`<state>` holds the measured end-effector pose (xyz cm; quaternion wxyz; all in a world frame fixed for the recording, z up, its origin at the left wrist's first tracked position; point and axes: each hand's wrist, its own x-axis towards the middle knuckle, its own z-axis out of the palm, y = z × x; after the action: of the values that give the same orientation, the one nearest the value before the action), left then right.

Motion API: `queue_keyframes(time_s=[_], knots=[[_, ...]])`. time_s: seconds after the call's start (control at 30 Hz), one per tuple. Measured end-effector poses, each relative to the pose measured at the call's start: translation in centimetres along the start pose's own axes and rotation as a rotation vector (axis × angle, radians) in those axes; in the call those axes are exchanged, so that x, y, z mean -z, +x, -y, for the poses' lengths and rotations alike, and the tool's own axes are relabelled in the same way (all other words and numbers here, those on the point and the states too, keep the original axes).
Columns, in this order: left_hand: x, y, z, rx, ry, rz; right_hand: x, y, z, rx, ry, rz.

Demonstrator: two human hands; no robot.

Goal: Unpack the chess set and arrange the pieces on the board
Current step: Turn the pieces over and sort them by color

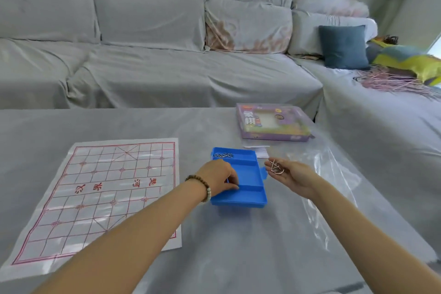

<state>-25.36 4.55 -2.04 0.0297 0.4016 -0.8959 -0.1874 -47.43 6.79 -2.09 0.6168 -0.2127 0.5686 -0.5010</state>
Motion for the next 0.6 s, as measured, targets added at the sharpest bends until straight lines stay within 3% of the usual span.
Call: queue_keyframes(time_s=[0.17,0.37,0.6], knots=[[-4.0,1.0,-1.7,-0.041,-0.034,0.112,1.5,2.8,-0.7,-0.016,-0.006,-0.040],[-6.0,2.1,-1.0,-0.041,-0.044,0.112,1.9,6.4,-0.6,-0.018,0.029,-0.181],[-5.5,2.2,2.8,0.028,-0.117,-0.229,1.3,11.0,1.8,0.059,-0.037,-0.304]])
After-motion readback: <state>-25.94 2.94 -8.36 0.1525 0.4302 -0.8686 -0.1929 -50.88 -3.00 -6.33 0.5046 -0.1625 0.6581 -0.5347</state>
